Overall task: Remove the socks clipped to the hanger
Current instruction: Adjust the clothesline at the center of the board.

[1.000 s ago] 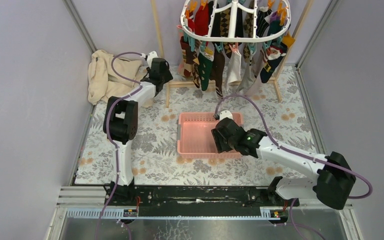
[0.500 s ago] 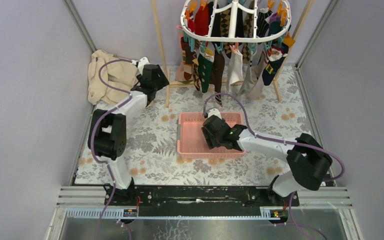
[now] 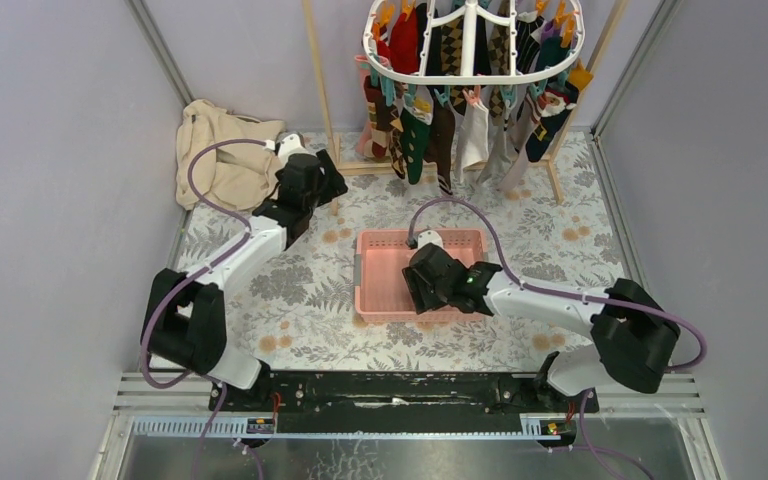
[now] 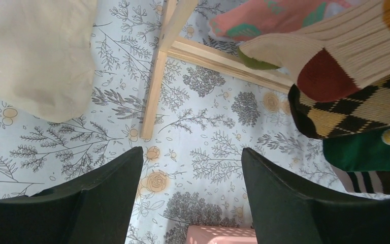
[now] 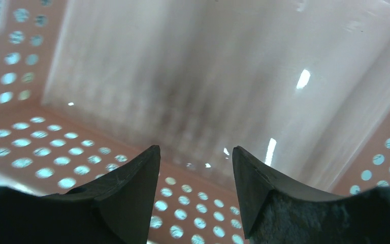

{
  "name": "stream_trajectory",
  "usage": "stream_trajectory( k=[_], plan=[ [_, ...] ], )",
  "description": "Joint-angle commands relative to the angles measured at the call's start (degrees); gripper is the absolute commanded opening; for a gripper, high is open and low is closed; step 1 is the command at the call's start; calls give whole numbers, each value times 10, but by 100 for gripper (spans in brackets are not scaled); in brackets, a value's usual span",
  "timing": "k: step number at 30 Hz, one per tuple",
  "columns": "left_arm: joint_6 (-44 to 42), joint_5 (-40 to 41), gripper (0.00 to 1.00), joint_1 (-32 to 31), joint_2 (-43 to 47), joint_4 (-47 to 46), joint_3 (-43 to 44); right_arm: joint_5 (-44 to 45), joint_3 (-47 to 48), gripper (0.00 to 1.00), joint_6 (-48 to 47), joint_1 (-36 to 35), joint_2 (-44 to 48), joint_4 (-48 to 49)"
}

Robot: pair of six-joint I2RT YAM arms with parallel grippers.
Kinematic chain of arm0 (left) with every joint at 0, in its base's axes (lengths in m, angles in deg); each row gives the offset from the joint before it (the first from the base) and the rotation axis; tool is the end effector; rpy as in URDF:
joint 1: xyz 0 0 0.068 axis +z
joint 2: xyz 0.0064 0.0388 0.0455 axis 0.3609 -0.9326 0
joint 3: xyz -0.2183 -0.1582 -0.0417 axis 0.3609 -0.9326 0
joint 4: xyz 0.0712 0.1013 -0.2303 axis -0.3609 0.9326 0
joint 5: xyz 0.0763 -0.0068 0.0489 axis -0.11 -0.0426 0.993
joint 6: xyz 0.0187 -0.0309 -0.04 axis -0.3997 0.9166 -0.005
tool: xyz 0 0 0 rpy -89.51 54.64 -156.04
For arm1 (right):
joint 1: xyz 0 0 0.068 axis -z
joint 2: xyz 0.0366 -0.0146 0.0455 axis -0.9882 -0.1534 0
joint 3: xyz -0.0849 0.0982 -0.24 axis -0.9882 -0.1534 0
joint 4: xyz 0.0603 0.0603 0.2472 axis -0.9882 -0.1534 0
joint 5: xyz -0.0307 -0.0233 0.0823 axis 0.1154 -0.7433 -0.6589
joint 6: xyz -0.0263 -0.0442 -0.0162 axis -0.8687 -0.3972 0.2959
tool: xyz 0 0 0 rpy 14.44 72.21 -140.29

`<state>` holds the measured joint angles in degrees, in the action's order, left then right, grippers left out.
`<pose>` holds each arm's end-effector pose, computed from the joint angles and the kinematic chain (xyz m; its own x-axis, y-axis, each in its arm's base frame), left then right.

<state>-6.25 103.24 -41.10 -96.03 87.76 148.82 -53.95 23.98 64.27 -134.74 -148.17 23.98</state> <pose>0.3295 -0.1093 0.2687 -0.4213 -0.4474 -0.7889 -0.1754 0.8936 -0.4131 0.1772 0.2265 0.1932 -0.6972 -0.3173 -0.6428 -0.4711 0.8787 0.0772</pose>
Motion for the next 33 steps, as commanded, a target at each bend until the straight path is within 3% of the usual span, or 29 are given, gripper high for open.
stream_trajectory(
  k=[1,4,9,11,17,20,28,33],
  plan=[
    [8,10,79,-13,38,17,-13,-17,4,61,27,-18,45,-20],
    [9,11,80,-20,55,25,-22,25,23,64,31,-18,77,-51],
    [12,10,80,-30,88,40,-37,195,96,86,8,-10,148,-95],
    [11,10,81,-36,105,47,-45,225,123,92,-20,23,159,-101],
    [16,-3,83,-44,162,65,-67,158,156,92,-49,222,148,-75],
    [17,-9,98,-49,177,79,-70,137,154,92,-43,299,136,-59],
    [23,-22,99,-57,218,91,-98,90,138,92,-5,472,112,3],
    [30,-29,99,-58,230,92,-112,61,162,92,15,547,45,43]
  ],
)
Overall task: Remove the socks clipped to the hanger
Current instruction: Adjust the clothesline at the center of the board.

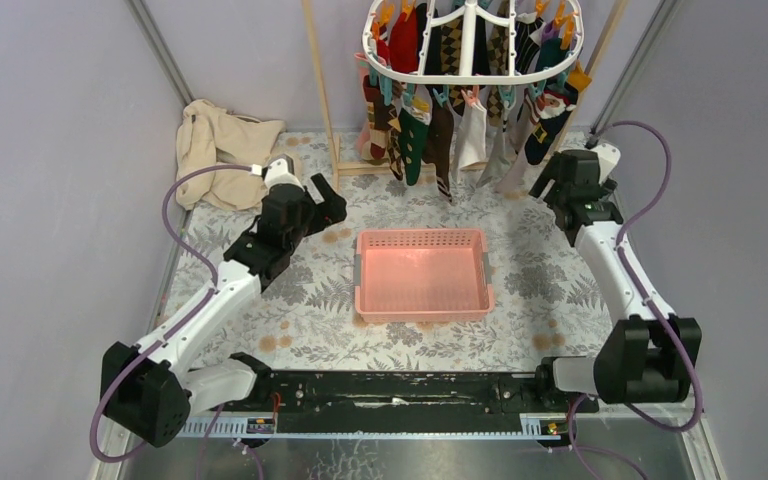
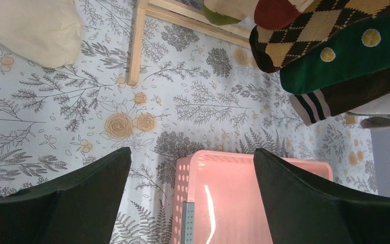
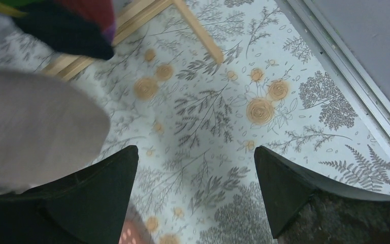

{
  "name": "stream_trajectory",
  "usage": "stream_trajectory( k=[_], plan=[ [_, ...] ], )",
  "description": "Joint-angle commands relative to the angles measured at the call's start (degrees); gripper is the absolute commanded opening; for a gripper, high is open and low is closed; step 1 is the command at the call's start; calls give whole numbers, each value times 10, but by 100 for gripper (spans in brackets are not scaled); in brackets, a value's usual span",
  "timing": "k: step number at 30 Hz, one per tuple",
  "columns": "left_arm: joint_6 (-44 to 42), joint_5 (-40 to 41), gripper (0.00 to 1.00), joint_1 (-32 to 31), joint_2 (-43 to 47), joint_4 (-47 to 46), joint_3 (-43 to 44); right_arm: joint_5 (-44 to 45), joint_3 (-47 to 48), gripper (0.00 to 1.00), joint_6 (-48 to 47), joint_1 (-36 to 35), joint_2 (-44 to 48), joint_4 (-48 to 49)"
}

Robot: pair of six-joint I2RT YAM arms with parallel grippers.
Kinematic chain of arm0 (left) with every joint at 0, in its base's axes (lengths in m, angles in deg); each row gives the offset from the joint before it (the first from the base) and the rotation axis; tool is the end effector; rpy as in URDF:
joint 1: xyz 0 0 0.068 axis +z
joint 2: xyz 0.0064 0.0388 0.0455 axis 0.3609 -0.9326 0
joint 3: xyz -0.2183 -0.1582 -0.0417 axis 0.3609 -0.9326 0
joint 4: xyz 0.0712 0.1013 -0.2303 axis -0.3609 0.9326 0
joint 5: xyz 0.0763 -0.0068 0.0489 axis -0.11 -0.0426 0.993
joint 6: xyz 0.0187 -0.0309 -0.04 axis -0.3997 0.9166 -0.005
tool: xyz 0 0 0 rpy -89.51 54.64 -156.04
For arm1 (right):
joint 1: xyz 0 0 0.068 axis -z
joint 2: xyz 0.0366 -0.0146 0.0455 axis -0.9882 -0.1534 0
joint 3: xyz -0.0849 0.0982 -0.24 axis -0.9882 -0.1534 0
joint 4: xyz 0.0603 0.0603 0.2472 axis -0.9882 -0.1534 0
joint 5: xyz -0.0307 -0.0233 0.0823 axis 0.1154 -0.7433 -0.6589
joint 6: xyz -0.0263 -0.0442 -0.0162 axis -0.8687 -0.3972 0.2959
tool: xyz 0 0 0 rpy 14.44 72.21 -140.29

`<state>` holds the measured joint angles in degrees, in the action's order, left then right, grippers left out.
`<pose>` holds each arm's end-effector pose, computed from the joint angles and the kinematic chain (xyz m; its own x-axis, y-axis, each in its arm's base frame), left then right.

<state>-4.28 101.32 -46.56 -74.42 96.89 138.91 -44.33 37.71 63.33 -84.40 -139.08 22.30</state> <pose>0.2384 -0.1038 0.3002 -0.4455 -0.4482 -0.7750 -0.0634 0.8793 -0.4721 0.2908 0.0027 0.3136 -0.3665 0.3189 -0.8741 0.4433 0.8858 0.1373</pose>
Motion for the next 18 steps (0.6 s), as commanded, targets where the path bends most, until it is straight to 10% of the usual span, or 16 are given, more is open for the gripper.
stream_trajectory(
  k=[1,18],
  plan=[
    [10,-11,99,-3,14,0,-15,-46,29,92,26,55,-62,71],
    [8,-11,99,-4,41,-24,-71,-10,183,71,-85,67,-328,141]
  ],
)
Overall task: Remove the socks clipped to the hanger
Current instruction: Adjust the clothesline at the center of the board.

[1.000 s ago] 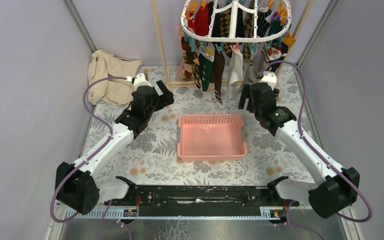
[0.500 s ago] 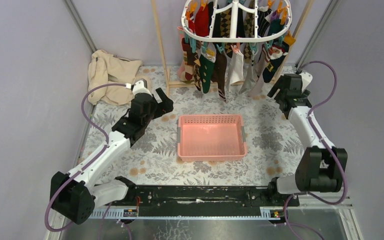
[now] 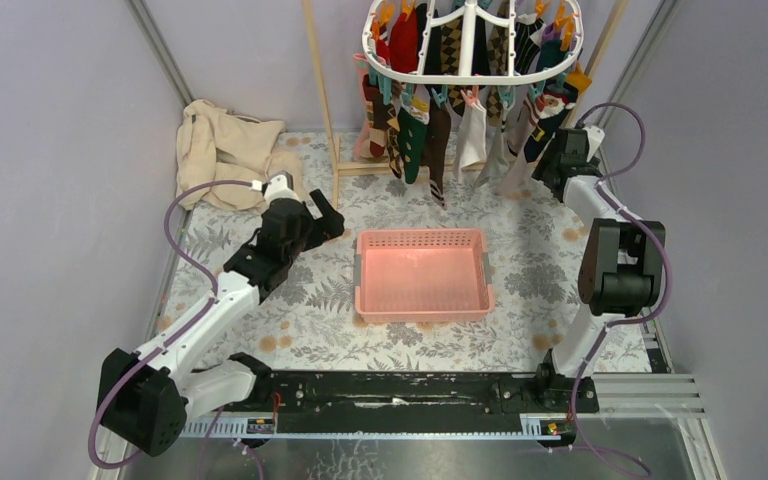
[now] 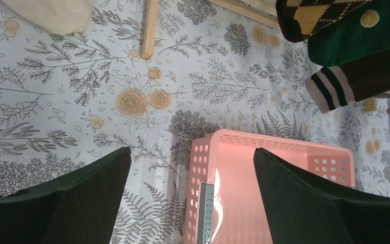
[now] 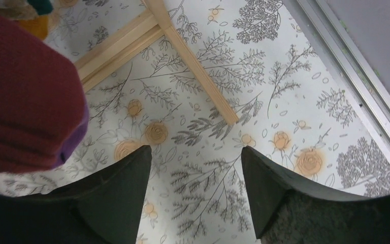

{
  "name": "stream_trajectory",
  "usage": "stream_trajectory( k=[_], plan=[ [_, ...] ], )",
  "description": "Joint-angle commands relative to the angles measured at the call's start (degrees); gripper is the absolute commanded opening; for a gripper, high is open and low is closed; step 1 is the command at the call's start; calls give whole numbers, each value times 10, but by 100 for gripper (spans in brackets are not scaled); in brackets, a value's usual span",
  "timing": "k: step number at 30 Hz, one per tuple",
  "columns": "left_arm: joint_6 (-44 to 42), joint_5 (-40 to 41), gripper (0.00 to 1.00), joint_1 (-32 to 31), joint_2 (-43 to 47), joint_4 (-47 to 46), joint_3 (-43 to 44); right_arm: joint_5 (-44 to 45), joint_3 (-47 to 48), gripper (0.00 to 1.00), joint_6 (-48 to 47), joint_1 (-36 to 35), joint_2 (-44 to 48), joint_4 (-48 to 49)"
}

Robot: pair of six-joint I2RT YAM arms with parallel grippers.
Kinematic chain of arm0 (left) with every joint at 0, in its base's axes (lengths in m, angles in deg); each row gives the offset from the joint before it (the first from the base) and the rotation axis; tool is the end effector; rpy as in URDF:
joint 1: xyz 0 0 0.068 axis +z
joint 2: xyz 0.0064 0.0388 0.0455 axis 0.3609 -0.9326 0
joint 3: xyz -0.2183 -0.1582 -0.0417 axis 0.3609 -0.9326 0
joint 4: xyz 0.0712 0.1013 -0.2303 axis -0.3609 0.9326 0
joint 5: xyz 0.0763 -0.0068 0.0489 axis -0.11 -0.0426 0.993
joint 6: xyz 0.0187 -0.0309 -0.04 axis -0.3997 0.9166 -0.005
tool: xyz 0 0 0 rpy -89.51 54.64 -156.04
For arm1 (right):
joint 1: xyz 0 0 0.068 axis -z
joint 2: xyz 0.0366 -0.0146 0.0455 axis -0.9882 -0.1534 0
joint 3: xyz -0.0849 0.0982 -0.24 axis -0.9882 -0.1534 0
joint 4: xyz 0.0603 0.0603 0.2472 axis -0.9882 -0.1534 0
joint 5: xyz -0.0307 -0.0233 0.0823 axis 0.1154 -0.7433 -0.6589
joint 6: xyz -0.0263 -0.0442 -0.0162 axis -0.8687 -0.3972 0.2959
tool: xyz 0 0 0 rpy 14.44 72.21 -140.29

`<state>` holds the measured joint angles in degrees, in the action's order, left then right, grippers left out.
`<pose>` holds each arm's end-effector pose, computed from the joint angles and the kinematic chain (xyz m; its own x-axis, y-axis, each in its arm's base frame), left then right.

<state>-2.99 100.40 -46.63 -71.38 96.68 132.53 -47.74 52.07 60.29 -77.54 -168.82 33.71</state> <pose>0.2236 -0.0977 0.2740 -0.4907 -0.4479 -0.7474 -0.0851 0.8783 -0.4705 0.4122 -0.0379 0.2434 -0.4283 0.3274 -0.8422 0.4908 0.8669 0.0874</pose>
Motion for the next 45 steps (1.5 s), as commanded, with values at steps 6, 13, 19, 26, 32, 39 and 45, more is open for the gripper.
stream_trajectory(
  k=[6,13,19,26,32,39,45],
  plan=[
    [-9,-4,99,-4,10,-22,-8,25,51,67,-74,2,-83,28],
    [-9,-3,99,-4,13,-21,-13,40,61,67,-85,5,-122,28],
    [-9,-1,99,-4,20,-18,-15,68,71,68,-90,8,-139,35],
    [-9,0,99,-4,28,-15,-24,81,89,69,-113,10,-166,48],
    [-8,1,99,-4,29,-14,-28,53,128,69,-113,15,-194,28],
    [-8,0,99,-4,34,-13,-32,10,154,68,-110,23,-213,3],
    [-7,0,99,-4,41,-11,-35,-12,148,56,-103,23,-213,-7]
  ],
)
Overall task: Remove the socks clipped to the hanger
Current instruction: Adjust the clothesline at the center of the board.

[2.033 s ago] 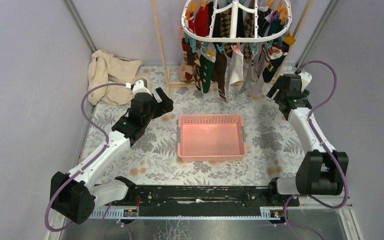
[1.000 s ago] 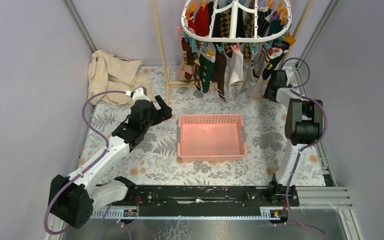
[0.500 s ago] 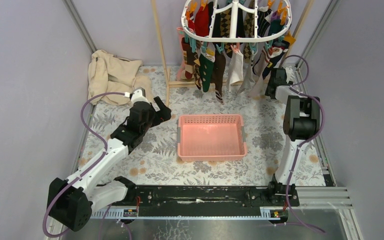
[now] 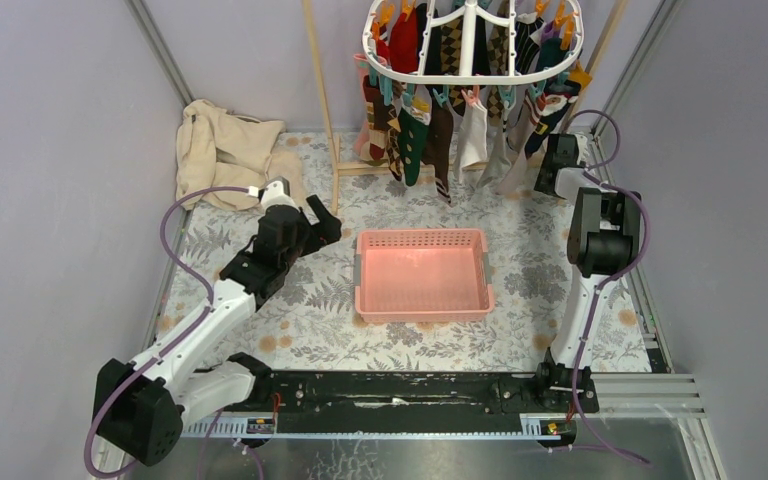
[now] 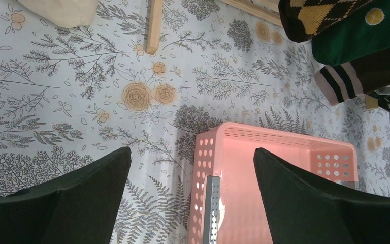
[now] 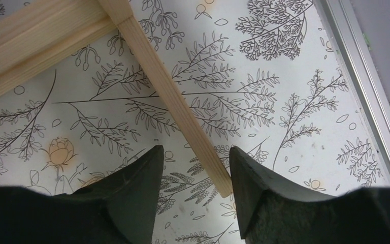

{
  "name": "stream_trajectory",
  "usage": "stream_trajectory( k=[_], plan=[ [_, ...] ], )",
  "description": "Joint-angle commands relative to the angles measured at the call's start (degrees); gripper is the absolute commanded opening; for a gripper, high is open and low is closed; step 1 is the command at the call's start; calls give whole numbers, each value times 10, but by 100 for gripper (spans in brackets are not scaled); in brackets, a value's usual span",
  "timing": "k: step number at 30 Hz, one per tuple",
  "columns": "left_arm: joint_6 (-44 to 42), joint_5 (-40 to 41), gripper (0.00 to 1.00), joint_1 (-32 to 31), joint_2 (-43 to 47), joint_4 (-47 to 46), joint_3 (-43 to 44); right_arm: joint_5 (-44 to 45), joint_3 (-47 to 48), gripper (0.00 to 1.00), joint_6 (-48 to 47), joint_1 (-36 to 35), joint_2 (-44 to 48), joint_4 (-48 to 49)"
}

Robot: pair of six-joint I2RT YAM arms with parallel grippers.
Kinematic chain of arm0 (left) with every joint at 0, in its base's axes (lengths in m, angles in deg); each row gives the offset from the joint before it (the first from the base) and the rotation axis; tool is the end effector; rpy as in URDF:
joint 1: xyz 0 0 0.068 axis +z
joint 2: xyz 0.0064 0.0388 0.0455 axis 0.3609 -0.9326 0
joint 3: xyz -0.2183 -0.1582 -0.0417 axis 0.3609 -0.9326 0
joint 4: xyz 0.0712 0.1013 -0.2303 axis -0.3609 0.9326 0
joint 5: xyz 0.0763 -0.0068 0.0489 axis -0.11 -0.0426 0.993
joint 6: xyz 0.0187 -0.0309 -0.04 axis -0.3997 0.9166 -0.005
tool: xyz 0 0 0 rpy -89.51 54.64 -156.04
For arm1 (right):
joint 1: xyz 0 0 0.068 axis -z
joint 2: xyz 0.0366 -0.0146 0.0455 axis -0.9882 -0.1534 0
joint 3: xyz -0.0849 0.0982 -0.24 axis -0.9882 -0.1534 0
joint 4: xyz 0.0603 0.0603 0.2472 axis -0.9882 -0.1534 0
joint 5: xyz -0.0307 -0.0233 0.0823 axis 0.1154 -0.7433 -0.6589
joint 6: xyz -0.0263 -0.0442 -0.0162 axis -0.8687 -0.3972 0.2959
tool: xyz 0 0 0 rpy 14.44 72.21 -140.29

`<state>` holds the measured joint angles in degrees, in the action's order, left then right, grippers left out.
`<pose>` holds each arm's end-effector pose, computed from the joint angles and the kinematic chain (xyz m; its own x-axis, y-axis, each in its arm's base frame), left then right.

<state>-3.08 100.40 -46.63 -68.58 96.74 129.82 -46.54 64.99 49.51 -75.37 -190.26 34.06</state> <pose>0.2135 -0.0929 0.2682 -0.4905 -0.4467 -0.7482 -0.0841 0.8789 -0.4696 0.4775 -0.0610 0.1560 -0.6183 0.1893 -0.7628 0.4363 0.8899 -0.1329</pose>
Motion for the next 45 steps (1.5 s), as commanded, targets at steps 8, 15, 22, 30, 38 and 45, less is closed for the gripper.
stream_trajectory(
  k=[8,15,22,30,38,45],
  plan=[
    [0,-3,99,-4,23,-14,-12,-47,-5,40,37,2,18,-31],
    [7,-11,99,-6,26,-17,-15,-60,-78,33,57,1,65,-13],
    [11,-9,99,-14,35,-16,-19,-58,-108,33,60,0,105,-34],
    [11,-5,99,-25,34,-16,-15,-61,-144,34,66,-9,156,-53],
    [4,4,99,-32,34,4,1,-38,-163,52,68,-12,197,-75],
    [-1,9,99,-34,29,22,17,-29,-205,68,82,-12,252,-60]
  ],
)
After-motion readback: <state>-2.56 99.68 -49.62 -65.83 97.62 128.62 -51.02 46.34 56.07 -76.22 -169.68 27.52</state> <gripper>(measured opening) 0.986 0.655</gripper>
